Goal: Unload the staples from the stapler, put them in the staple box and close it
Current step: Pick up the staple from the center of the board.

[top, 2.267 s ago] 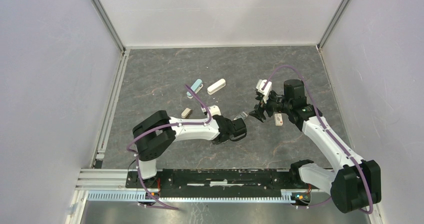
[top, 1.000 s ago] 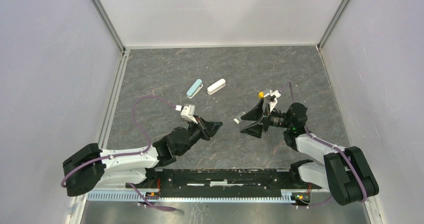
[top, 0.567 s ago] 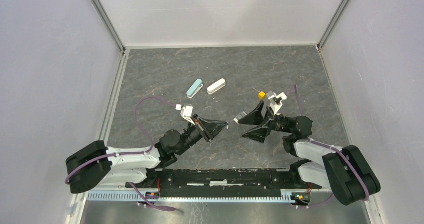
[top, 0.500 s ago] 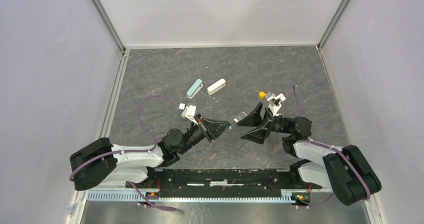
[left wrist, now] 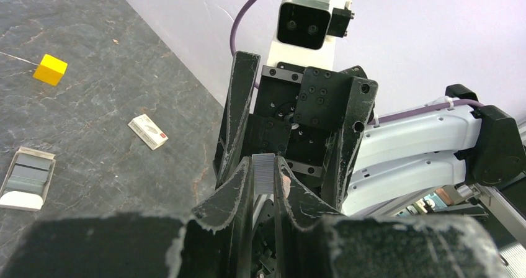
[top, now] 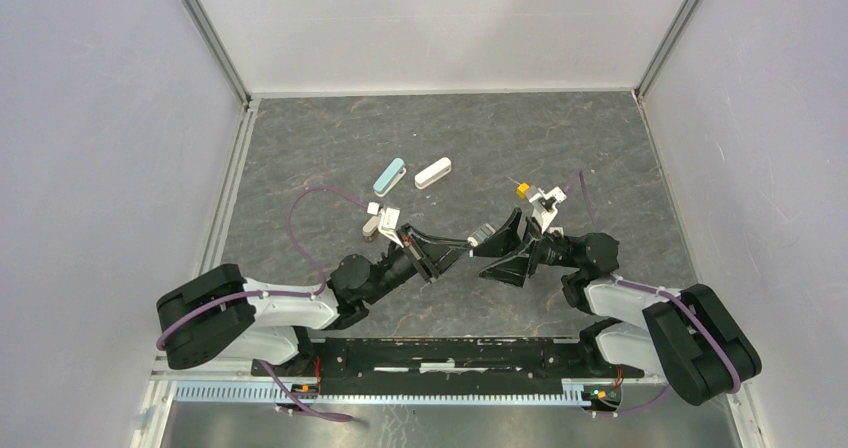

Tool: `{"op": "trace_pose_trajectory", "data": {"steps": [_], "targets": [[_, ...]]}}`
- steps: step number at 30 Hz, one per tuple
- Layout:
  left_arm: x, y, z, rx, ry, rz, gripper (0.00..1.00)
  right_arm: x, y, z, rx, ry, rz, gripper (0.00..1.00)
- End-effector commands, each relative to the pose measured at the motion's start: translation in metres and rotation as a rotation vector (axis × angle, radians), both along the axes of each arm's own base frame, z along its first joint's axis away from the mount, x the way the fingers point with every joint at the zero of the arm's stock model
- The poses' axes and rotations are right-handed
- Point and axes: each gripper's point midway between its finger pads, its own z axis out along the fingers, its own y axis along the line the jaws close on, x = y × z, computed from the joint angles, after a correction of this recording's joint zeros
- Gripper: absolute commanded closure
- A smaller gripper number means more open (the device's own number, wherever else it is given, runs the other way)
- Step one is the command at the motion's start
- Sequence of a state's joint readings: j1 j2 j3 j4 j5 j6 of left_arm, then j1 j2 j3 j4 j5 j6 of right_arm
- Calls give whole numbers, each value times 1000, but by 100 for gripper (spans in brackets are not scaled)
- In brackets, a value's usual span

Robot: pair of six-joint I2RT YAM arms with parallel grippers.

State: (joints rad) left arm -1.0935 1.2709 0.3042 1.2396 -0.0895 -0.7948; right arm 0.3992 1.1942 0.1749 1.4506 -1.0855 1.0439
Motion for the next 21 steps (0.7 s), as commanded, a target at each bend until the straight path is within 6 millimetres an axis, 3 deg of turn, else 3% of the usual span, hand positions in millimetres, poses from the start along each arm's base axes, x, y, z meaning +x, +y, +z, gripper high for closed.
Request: {"op": "trace_pose_trajectory", "data": {"steps": [1, 6, 21], "targets": [[-5, -7, 29, -105, -25, -42, 82, 4, 2, 13, 34, -51, -17, 25], [-5, -16, 28, -116, -16, -71, 82, 6, 3, 14, 34, -43, -16, 41], [-4, -13, 25, -122, -8, -57, 82, 13, 1, 13, 20, -50, -39, 53]]}}
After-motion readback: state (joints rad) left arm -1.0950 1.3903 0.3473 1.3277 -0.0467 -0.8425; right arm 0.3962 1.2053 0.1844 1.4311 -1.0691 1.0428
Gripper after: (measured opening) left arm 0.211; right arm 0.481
